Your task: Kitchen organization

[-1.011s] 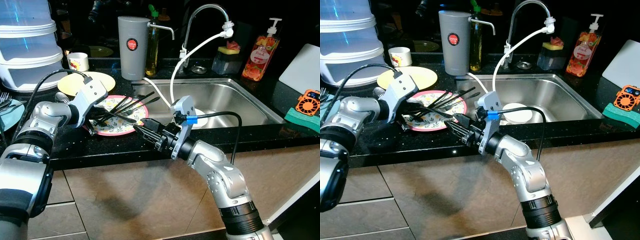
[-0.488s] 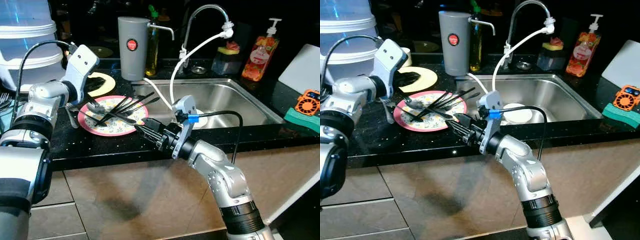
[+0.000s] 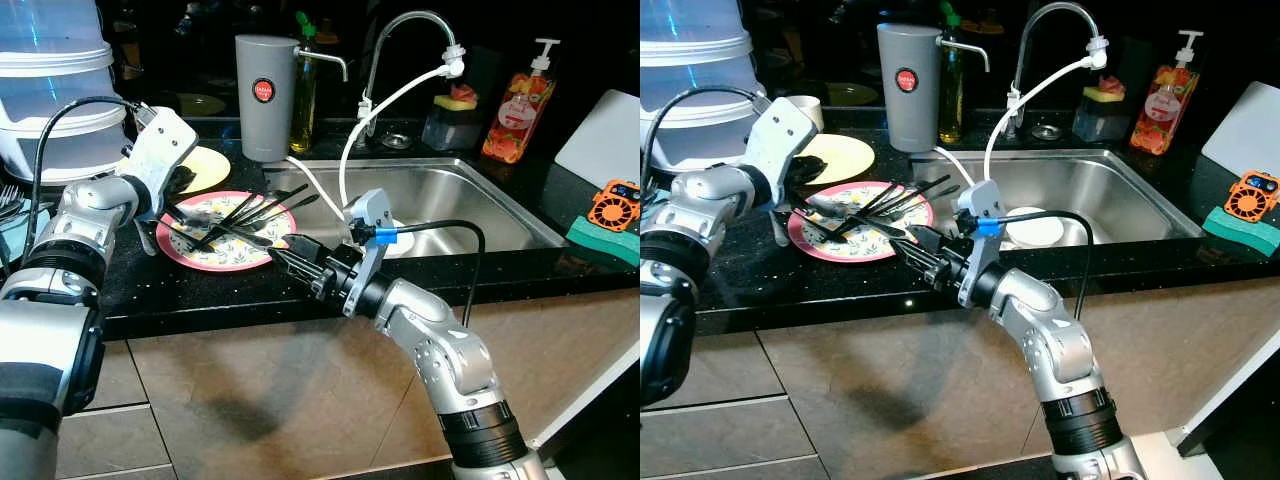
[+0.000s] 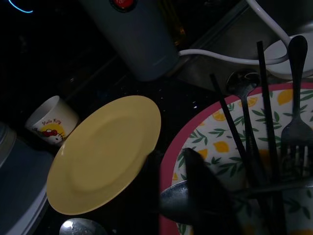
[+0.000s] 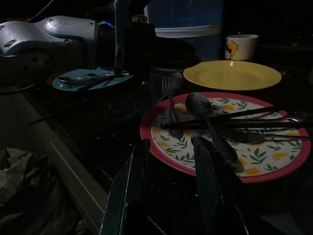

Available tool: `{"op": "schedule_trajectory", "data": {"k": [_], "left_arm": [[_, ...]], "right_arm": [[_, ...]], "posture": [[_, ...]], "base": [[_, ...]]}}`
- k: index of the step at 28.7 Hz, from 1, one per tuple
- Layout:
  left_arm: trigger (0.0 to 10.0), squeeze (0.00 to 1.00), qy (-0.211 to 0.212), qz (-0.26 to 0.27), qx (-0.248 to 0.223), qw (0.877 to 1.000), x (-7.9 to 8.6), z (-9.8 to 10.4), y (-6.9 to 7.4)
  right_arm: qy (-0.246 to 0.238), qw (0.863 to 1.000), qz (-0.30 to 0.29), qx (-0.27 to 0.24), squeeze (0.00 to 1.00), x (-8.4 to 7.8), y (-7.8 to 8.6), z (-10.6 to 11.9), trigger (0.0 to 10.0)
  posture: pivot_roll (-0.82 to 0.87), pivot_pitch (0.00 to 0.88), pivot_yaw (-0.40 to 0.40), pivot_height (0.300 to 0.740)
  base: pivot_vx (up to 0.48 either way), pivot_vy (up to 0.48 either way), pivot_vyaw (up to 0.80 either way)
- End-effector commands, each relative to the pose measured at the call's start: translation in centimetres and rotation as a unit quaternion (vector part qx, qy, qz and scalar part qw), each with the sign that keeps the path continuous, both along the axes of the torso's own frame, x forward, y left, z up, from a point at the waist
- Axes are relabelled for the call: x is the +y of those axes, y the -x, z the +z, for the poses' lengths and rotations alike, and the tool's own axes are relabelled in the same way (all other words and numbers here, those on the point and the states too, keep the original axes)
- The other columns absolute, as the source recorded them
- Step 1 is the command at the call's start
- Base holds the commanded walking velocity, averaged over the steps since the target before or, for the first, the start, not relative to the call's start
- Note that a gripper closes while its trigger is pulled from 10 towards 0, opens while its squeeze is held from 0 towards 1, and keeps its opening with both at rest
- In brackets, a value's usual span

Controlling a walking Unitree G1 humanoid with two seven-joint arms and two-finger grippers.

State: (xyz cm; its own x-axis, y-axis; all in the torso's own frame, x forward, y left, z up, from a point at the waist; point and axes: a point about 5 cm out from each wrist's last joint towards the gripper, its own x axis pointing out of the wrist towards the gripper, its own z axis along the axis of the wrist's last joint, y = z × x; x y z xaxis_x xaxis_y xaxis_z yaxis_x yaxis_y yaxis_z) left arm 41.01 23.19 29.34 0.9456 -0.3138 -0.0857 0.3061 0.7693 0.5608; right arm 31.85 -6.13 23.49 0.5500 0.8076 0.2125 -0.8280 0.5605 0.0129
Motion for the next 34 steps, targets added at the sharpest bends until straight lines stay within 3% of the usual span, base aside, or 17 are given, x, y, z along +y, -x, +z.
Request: {"op": "schedule_trajectory", "data": {"k": [1, 2, 3, 4, 5, 8, 12, 20, 23, 24, 27, 28, 29, 34], "left_arm": [[10.0, 1.0, -0.002, 0.005, 0.017, 1.0, -0.2, -0.9, -0.1], [10.0, 1.0, -0.006, 0.014, 0.012, 1.0, -0.2, -0.9, -0.2], [10.0, 0.6, -0.005, 0.021, 0.008, 1.0, -0.1, -0.8, -0.2], [10.0, 0.6, -0.005, 0.021, 0.008, 1.0, -0.1, -0.8, -0.2], [10.0, 0.0, 0.006, 0.034, -0.004, 0.999, 0.1, -0.5, -0.2], [10.0, 0.0, 0.074, 0.058, -0.042, 0.995, 0.2, 0.0, -0.3], [10.0, 0.0, 0.069, 0.054, -0.028, 0.996, 0.0, -1.1, -0.2], [10.0, 0.0, 0.111, 0.095, 0.012, 0.989, 0.7, -3.0, -0.1], [10.0, 0.0, 0.168, 0.135, 0.0, 0.976, 1.2, -3.1, -0.1], [10.0, 0.0, 0.168, 0.135, 0.0, 0.976, 1.2, -3.1, -0.1], [10.0, 0.0, 0.211, 0.221, -0.015, 0.952, 2.3, -4.3, 0.2], [10.0, 0.0, 0.211, 0.221, -0.015, 0.952, 2.3, -4.3, 0.2], [10.0, 0.0, 0.216, 0.252, -0.011, 0.943, 2.8, -5.3, 0.5], [10.0, 0.0, 0.201, 0.28, 0.006, 0.939, 3.3, -6.4, 1.0]], "right_arm": [[-0.004, 1.0, -0.001, -0.004, 0.0, -0.1, 0.1, 0.3, 10.0], [-0.005, 1.0, -0.002, -0.004, 0.0, -0.1, 0.1, 0.3, 10.0], [-0.004, 1.0, -0.004, -0.003, 0.0, -0.1, 0.1, 0.2, 10.0], [-0.004, 1.0, -0.004, -0.003, 0.0, -0.1, 0.1, 0.2, 10.0], [-0.004, 1.0, -0.012, -0.004, 0.0, -0.1, 0.1, 0.1, 10.0], [-0.036, 0.997, -0.074, 0.005, 0.0, -0.5, -0.3, -0.1, 10.0], [-0.051, 0.995, -0.09, 0.016, 0.0, -0.6, -0.2, -0.3, 10.0], [-0.045, 0.995, -0.084, 0.027, 0.0, -0.6, 0.3, -0.9, 10.0], [-0.044, 0.995, -0.081, 0.025, 0.0, -0.6, 0.4, -0.9, 10.0], [-0.044, 0.995, -0.081, 0.025, 0.0, -0.6, 0.4, -0.9, 10.0], [-0.039, 0.996, -0.076, 0.021, 0.0, -0.8, 0.2, -0.7, 10.0], [-0.039, 0.996, -0.076, 0.021, 0.0, -0.8, 0.2, -0.7, 10.0], [-0.036, 0.997, -0.071, 0.019, 0.0, -0.9, 0.1, -0.6, 10.0], [-0.038, 0.997, -0.065, 0.016, 0.0, -0.9, 0.2, -0.4, 10.0]], "posture": [[0.01, 0.029, -0.043, 0.74], [0.01, 0.029, -0.043, 0.74], [0.01, 0.028, -0.036, 0.74], [0.01, 0.028, -0.036, 0.74], [0.02, 0.025, -0.034, 0.74], [0.02, 0.027, -0.038, 0.74], [0.02, 0.031, -0.039, 0.74], [0.03, 0.042, -0.039, 0.74], [0.03, 0.043, -0.038, 0.74], [0.03, 0.043, -0.038, 0.74], [0.02, 0.047, -0.048, 0.74], [0.02, 0.047, -0.048, 0.74], [0.02, 0.045, -0.05, 0.74], [0.03, 0.049, -0.05, 0.74]], "base": [[0.0, 0.0, 0.0], [0.0, 0.0, 0.0], [0.0, 0.0, 0.0], [0.0, 0.0, 0.0], [0.0, 0.0, 0.0], [0.0, 0.0, 0.0], [0.0, 0.0, 0.0], [0.0, 0.0, 0.0], [0.0, 0.0, 0.0], [0.0, 0.0, 0.0], [0.0, 0.0, 0.0], [0.0, 0.0, 0.0], [0.0, 0.0, 0.0], [0.0, 0.0, 0.0]]}}
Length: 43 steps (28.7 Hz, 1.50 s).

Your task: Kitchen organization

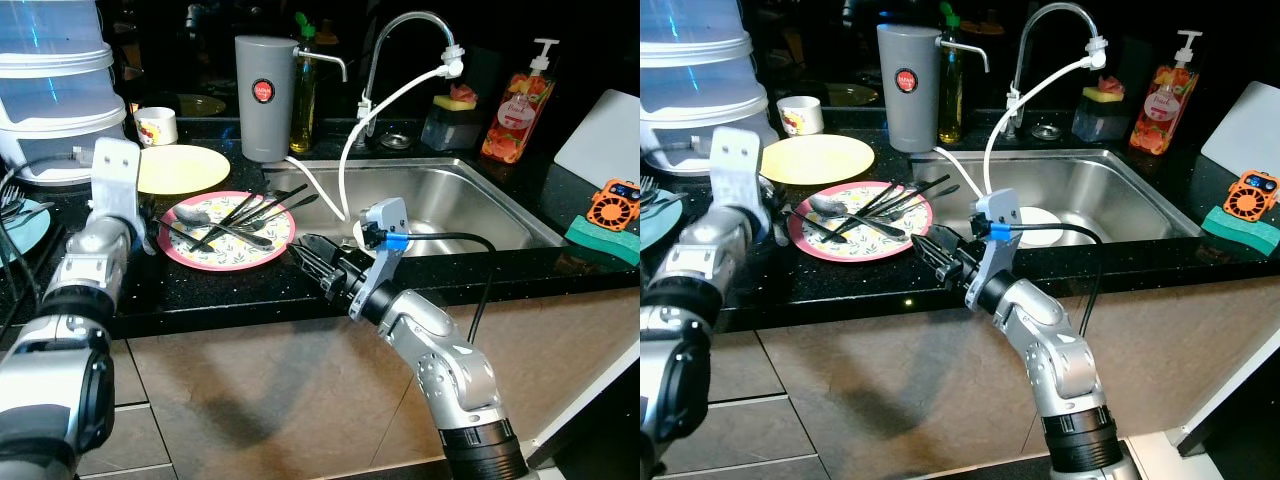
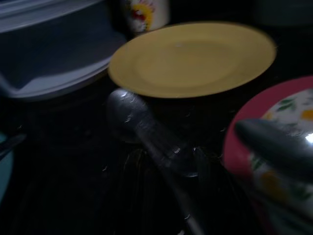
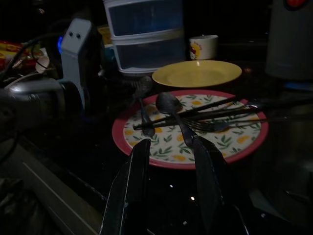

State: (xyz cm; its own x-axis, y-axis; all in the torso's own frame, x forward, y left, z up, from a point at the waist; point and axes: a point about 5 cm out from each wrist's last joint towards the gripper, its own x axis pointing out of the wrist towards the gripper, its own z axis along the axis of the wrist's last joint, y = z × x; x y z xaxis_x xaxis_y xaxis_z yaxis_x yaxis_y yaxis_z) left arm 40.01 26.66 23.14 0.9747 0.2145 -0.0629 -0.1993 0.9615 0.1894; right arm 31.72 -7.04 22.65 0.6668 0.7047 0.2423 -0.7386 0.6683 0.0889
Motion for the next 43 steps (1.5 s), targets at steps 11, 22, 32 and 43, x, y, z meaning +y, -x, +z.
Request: {"op": "schedule_trajectory", "data": {"k": [11, 22, 32, 43], "left_arm": [[10.0, 0.0, 0.019, 0.053, 0.061, 0.997, 1.5, -2.6, 1.1], [10.0, 0.0, 0.013, 0.036, 0.022, 0.999, 1.4, -0.6, 0.5], [10.0, 0.0, -0.029, 0.04, 0.01, 0.999, 1.1, 0.7, 0.2], [10.0, 0.05, 0.013, 0.155, -0.053, 0.986, 4.1, 1.5, 1.8]], "right_arm": [[-0.006, 1.0, 0.017, -0.002, 0.0, 0.3, 0.3, 0.4, 10.0], [-0.013, 1.0, 0.021, -0.003, 0.0, 0.2, 0.2, 0.8, 10.0], [-0.017, 1.0, 0.019, -0.002, 0.0, 0.1, 0.2, 0.9, 10.0], [-0.02, 1.0, 0.024, 0.0, 0.0, 0.0, 0.4, 0.8, 10.0]], "posture": [[0.03, 0.057, -0.052, 0.74], [0.02, 0.06, -0.052, 0.74], [0.02, 0.067, -0.046, 0.74], [0.03, 0.073, -0.048, 0.74]], "base": [[0.0, 0.0, 0.0], [0.0, 0.0, 0.0], [0.0, 0.0, 0.0], [0.0, 0.0, 0.0]]}}
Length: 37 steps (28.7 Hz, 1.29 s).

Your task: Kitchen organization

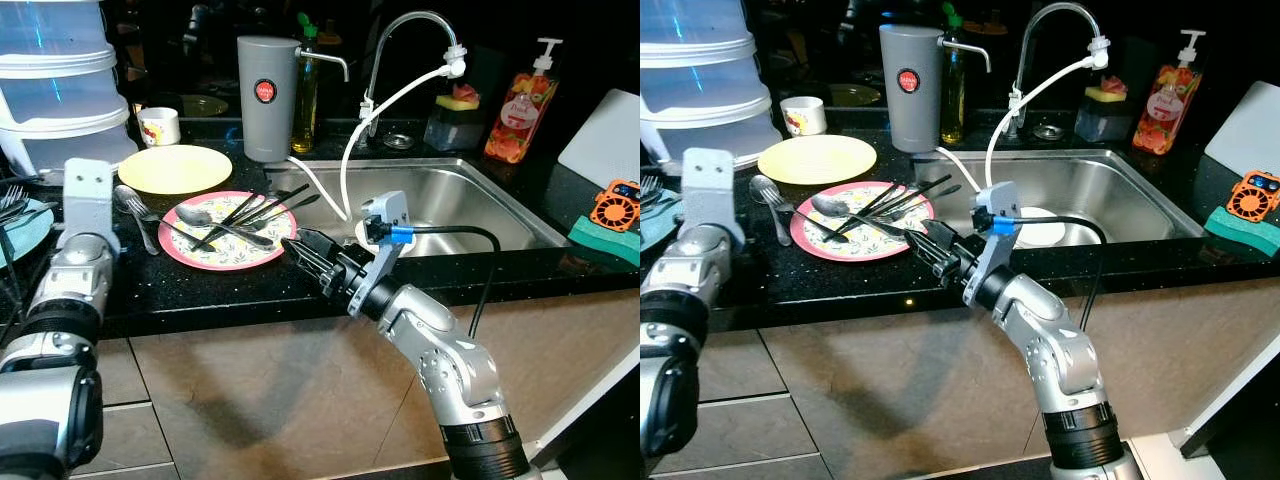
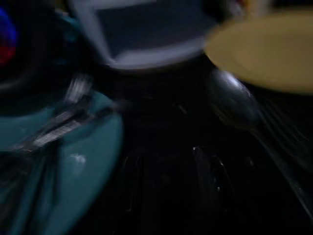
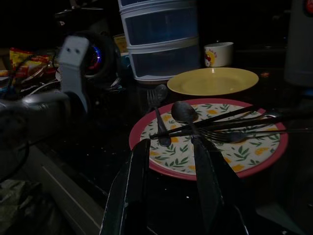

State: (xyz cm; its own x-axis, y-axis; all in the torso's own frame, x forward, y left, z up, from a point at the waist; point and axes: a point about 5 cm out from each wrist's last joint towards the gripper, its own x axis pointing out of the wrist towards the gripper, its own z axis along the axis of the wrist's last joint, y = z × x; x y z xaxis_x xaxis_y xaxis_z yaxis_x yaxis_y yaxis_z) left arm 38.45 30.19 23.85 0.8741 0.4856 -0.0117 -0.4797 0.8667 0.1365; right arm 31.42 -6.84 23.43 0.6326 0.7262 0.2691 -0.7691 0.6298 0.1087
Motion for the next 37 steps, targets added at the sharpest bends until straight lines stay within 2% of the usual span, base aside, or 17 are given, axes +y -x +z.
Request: {"op": "schedule_trajectory", "data": {"k": [1, 3, 4, 7, 8, 13, 16, 18, 20, 21, 27, 28, 31, 32, 37], "left_arm": [[10.0, 1.0, 0.007, 0.016, -0.032, 0.999, 0.6, 0.9, 0.3], [10.0, 1.0, 0.019, 0.019, -0.043, 0.999, 0.5, 1.1, 0.4], [10.0, 1.0, 0.056, 0.029, -0.072, 0.995, -0.3, 1.0, 0.6], [10.0, 1.0, 0.081, 0.036, -0.087, 0.992, -0.8, 0.9, 0.8], [10.0, 1.0, 0.095, 0.06, -0.086, 0.99, -0.9, 0.3, 1.2], [10.0, 1.0, 0.093, 0.082, -0.08, 0.989, -1.0, -0.3, 1.7], [10.0, 1.0, 0.069, 0.122, -0.063, 0.988, -0.5, -1.8, 3.2], [10.0, 1.0, 0.063, 0.138, -0.063, 0.986, -0.2, -2.1, 3.7], [10.0, 1.0, 0.057, 0.153, -0.066, 0.984, 0.1, -2.2, 4.2], [10.0, 1.0, 0.052, 0.178, -0.072, 0.98, 0.4, -2.1, 5.0], [10.0, 1.0, 0.053, 0.209, -0.077, 0.973, 0.5, -2.1, 6.0], [10.0, 0.25, 0.054, 0.206, -0.077, 0.974, 0.5, -2.1, 6.0], [10.0, 0.25, 0.054, 0.206, -0.077, 0.974, 0.5, -2.1, 6.0], [10.0, 0.0, 0.053, 0.201, -0.077, 0.975, 0.4, -2.1, 6.1], [10.0, 0.0, 0.063, 0.201, -0.064, 0.976, 0.4, -2.3, 6.2]], "right_arm": [[-0.003, 1.0, 0.001, 0.001, 0.0, -0.2, 0.1, 0.1, 10.0], [-0.003, 1.0, 0.001, 0.002, 0.0, -0.2, 0.1, 0.1, 10.0], [-0.003, 1.0, 0.003, 0.001, 0.0, -0.2, 0.1, 0.1, 10.0], [-0.003, 1.0, 0.004, 0.002, 0.0, -0.2, 0.1, 0.1, 10.0], [-0.003, 1.0, 0.007, 0.001, 0.0, -0.1, 0.2, 0.1, 10.0], [-0.002, 1.0, 0.011, 0.001, 0.0, -0.1, 0.3, 0.0, 10.0], [0.001, 1.0, 0.017, 0.0, 0.0, -0.1, 0.4, 0.0, 10.0], [0.001, 1.0, 0.019, 0.0, 0.0, -0.1, 0.4, 0.0, 10.0], [0.0, 1.0, 0.02, 0.0, 0.0, -0.2, 0.5, 0.1, 10.0], [-0.001, 1.0, 0.024, 0.001, 0.0, -0.2, 0.5, 0.1, 10.0], [-0.002, 1.0, 0.031, 0.001, 0.0, -0.1, 0.6, 0.0, 10.0], [-0.002, 0.999, 0.033, 0.001, 0.0, -0.1, 0.6, 0.1, 10.0], [-0.002, 0.999, 0.033, 0.001, 0.0, -0.1, 0.6, 0.1, 10.0], [-0.003, 0.999, 0.034, 0.001, 0.0, -0.1, 0.6, 0.1, 10.0], [-0.003, 0.999, 0.035, 0.0, 0.0, -0.2, 0.5, 0.1, 10.0]], "posture": [[0.03, 0.073, -0.048, 0.74], [0.03, 0.073, -0.048, 0.74], [0.04, 0.073, -0.049, 0.74], [0.04, 0.073, -0.049, 0.74], [0.03, 0.074, -0.048, 0.74], [0.03, 0.072, -0.044, 0.74], [0.03, 0.064, -0.04, 0.74], [0.03, 0.064, -0.04, 0.74], [0.02, 0.063, -0.04, 0.74], [0.03, 0.061, -0.042, 0.74], [0.03, 0.058, -0.042, 0.74], [0.03, 0.058, -0.042, 0.74], [0.03, 0.058, -0.042, 0.74], [0.03, 0.053, -0.042, 0.74], [0.03, 0.054, -0.04, 0.74]], "base": [[0.0, 0.0, 0.0], [0.0, 0.0, 0.0], [0.0, 0.0, 0.0], [0.0, 0.0, 0.0], [0.0, 0.0, 0.0], [0.0, 0.0, 0.0], [0.0, 0.0, 0.0], [0.0, 0.0, 0.0], [0.0, 0.0, 0.0], [0.0, 0.0, 0.0], [0.0, 0.0, 0.0], [0.0, 0.0, 0.0], [0.0, 0.0, 0.0], [0.0, 0.0, 0.0], [0.0, 0.0, 0.0]]}}
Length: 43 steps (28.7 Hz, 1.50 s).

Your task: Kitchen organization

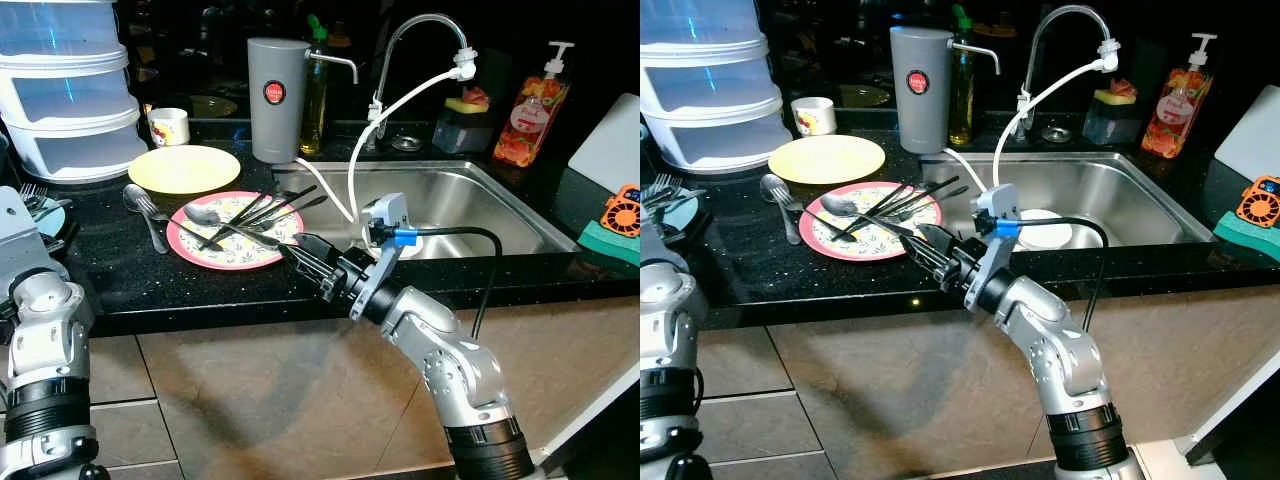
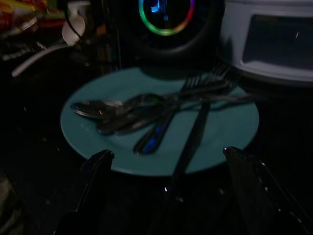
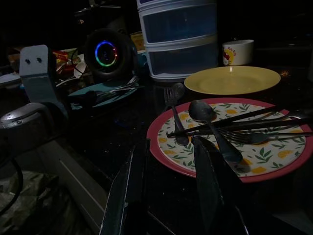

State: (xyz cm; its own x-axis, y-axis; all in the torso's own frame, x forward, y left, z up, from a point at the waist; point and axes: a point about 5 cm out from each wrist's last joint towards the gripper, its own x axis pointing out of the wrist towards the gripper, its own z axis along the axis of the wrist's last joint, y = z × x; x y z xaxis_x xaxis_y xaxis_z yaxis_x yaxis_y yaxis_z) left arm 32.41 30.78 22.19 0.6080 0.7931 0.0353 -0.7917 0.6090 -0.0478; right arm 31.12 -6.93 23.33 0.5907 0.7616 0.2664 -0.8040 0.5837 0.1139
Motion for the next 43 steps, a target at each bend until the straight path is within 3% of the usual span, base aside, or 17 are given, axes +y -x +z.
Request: {"op": "schedule_trajectory", "data": {"k": [1, 4, 21, 22, 23, 24, 31, 43], "left_arm": [[10.0, 0.0, 0.021, -0.006, 0.022, 1.0, -0.2, -1.1, 0.1], [10.0, 0.0, 0.034, -0.016, 0.041, 0.998, -0.3, -2.0, 0.2], [10.0, 0.0, 0.053, -0.013, 0.048, 0.997, -0.8, -2.3, 0.7], [7.9, 0.0, 0.058, -0.015, 0.046, 0.997, -0.9, -2.4, 0.8], [3.2, 0.0, 0.064, -0.016, 0.044, 0.997, -0.9, -2.4, 0.8], [0.0, 0.0, 0.068, -0.017, 0.042, 0.997, -1.0, -2.5, 0.8], [0.0, 0.0, 0.098, -0.023, 0.035, 0.994, -1.2, -2.7, 0.8], [0.0, 0.0, 0.108, -0.034, 0.018, 0.993, -1.2, -1.9, 0.2]], "right_arm": [[-0.002, 1.0, 0.005, -0.004, 0.0, -0.1, 0.2, 0.3, 10.0], [-0.003, 1.0, 0.004, -0.005, 0.0, -0.1, 0.1, 0.4, 10.0], [-0.002, 1.0, 0.006, -0.006, 0.0, -0.2, 0.0, 0.5, 10.0], [-0.002, 1.0, 0.005, -0.006, 0.0, -0.2, 0.0, 0.5, 10.0], [-0.002, 1.0, 0.005, -0.006, 0.0, -0.3, 0.0, 0.5, 10.0], [-0.002, 1.0, 0.005, -0.006, 0.0, -0.3, 0.0, 0.5, 10.0], [0.0, 1.0, 0.004, -0.005, 0.0, -0.3, 0.0, 0.4, 10.0], [-0.001, 1.0, -0.001, -0.005, 0.0, -0.4, -0.2, 0.5, 10.0]], "posture": [[0.04, 0.054, -0.039, 0.74], [0.04, 0.054, -0.039, 0.74], [0.04, 0.06, -0.04, 0.74], [0.04, 0.06, -0.04, 0.74], [0.04, 0.061, -0.039, 0.74], [0.04, 0.061, -0.039, 0.74], [0.04, 0.061, -0.038, 0.74], [0.03, 0.061, -0.038, 0.74]], "base": [[0.0, 0.0, 0.0], [0.0, 0.0, 0.0], [0.0, 0.0, 0.0], [0.0, 0.0, 0.0], [0.0, 0.0, 0.0], [0.0, 0.0, 0.0], [0.0, 0.0, 0.0], [0.0, 0.0, 0.0]]}}
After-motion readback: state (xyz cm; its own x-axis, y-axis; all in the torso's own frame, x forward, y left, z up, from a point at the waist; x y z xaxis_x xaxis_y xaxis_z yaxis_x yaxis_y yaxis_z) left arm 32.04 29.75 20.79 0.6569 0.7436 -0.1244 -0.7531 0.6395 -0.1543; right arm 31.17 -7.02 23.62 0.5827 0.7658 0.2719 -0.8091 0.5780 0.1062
